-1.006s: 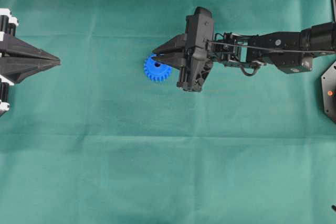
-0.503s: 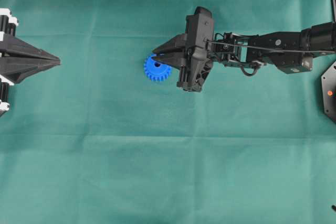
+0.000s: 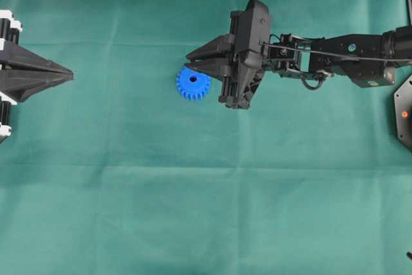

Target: Insert the shaft placed at a random location into the center hole of the small gear at another random location.

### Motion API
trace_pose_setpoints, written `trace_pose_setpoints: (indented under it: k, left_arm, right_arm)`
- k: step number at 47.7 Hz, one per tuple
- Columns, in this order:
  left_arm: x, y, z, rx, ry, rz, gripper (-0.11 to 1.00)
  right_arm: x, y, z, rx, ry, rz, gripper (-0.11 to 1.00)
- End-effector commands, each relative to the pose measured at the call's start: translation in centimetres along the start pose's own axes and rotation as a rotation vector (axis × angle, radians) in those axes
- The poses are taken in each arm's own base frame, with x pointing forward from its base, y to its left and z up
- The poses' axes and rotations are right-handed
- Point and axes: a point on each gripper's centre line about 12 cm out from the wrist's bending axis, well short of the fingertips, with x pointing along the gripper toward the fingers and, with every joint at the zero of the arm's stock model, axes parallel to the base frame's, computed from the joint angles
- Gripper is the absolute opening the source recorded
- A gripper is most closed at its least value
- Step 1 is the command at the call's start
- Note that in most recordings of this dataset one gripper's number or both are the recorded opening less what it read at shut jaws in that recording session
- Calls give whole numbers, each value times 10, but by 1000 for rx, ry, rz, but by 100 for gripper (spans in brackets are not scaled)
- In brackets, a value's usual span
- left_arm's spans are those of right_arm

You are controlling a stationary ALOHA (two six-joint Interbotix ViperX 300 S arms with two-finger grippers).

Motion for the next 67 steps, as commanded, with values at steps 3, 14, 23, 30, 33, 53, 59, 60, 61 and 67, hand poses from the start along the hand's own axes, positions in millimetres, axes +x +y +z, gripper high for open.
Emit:
trace_pose_setpoints:
  k: [3,14,23,30,33,53,59,60,61,67]
  left_arm:
    - [2,0,9,0,-25,0,0]
    - [2,0,9,0,-23,0,0]
    - [2,0,8,0,-21,0,0]
    - [2,0,8,2,-20,0,0]
    - [2,0,8,2,-20,0,0]
    - [3,0,8,2,-18,0,0]
    - [2,0,8,0,-20,0,0]
    - [2,0,8,0,-20,0,0]
    - [3,0,8,0,-18,0,0]
    - [3,0,8,0,-20,0,0]
  right_arm:
    - [3,1,7,0,-26,1,11]
    - [11,2,-6,17,-8,3,11]
    - [15,4,-14,29,-3,5,11]
    - [18,4,-20,32,8,4,11]
    - [19,3,-21,36,12,2,11]
    - [14,3,-14,43,-1,-2,11]
    - [8,3,-5,42,-14,0,11]
    - [8,3,-4,44,-17,0,11]
    - [8,3,-5,42,-12,0,11]
    - [7,3,-4,44,-14,0,11]
